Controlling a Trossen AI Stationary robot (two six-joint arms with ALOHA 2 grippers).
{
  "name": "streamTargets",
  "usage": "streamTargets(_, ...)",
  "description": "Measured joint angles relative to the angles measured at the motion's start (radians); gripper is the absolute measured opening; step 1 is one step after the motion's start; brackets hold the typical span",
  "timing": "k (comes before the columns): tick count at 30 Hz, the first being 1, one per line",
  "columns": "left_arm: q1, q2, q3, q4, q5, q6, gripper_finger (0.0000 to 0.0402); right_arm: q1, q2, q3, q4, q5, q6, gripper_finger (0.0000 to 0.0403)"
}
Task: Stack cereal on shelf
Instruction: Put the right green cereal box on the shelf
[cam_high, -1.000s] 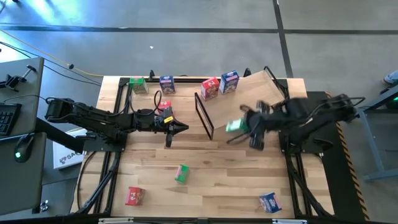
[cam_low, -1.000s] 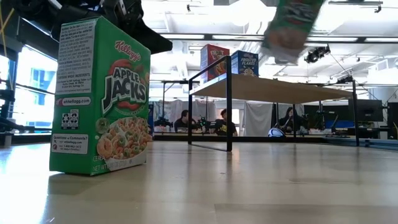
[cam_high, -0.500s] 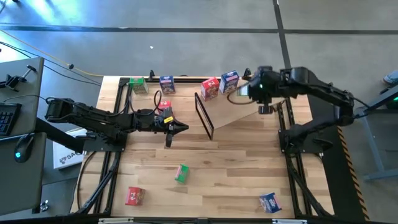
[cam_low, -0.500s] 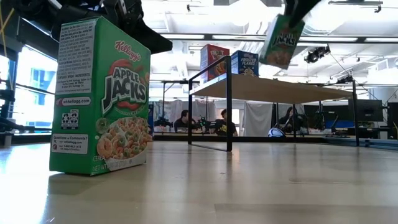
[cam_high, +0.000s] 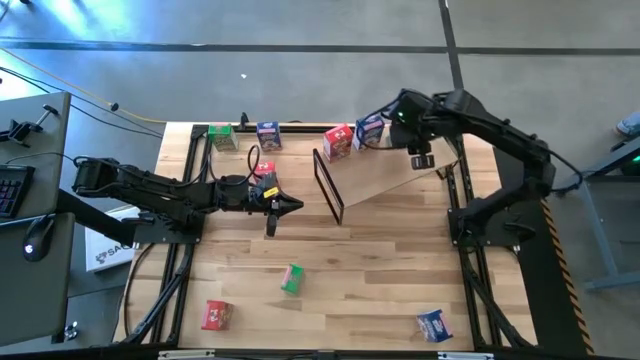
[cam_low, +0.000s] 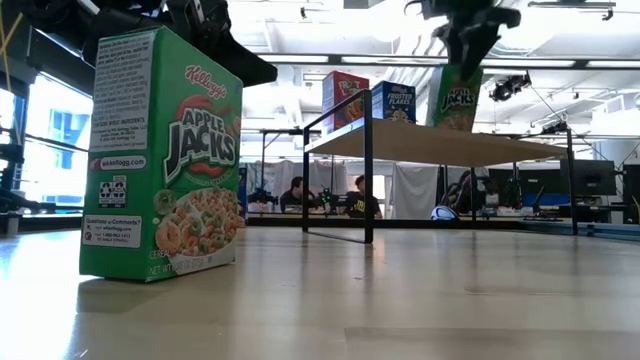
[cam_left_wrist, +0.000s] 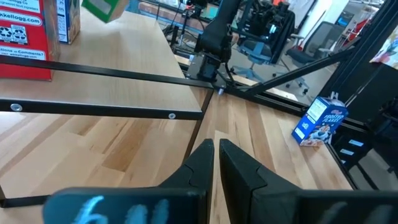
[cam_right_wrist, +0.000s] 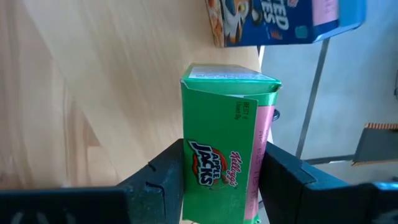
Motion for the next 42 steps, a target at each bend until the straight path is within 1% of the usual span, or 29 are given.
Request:
streamTargets(4,0.0,0.0,0.0,0.0,0.0,0.0,0.0019,-0.023,0.035,0.0,0.0,0.004,0.003,0.0149)
streamTargets(7,0.0,0.0,0.0,0.0,0.0,0.0,0.0019,-0.034,0.054,0.0,0.001,0.009,0.007,0.0157)
streamTargets(17,0.0,0.0,0.0,0.0,0.0,0.0,0.0019,-0.043,0.066,0.0,0.031,0.098,-0.003,0.0216)
streamTargets(22,0.0,0.0,0.0,0.0,0.0,0.0,0.0019,-0.043,0.062,0.0,0.069,0.138,-0.012,0.0232)
streamTargets(29,0.0,0.0,0.0,0.0,0.0,0.009,0.0019,-0.03,0.011,0.0,0.113,0.182,-0.007,0.0234)
streamTargets(34,0.006,0.0,0.0,-0.001,0.003,0.009,0.0019,-0.008,-0.05,0.0,0.114,0.191,0.048,0.0234)
streamTargets(36,0.007,0.0,0.0,-0.001,0.024,0.013,0.0019,0.005,-0.082,0.0,0.116,0.199,0.065,0.0234)
streamTargets(39,0.006,0.0,0.0,-0.001,0.048,0.017,0.0019,0.027,-0.13,0.0,0.148,0.244,0.103,0.0234)
streamTargets(42,0.009,0.0,0.0,-0.001,0.048,0.012,0.0019,0.039,-0.175,0.0,0.176,0.242,0.152,0.0233)
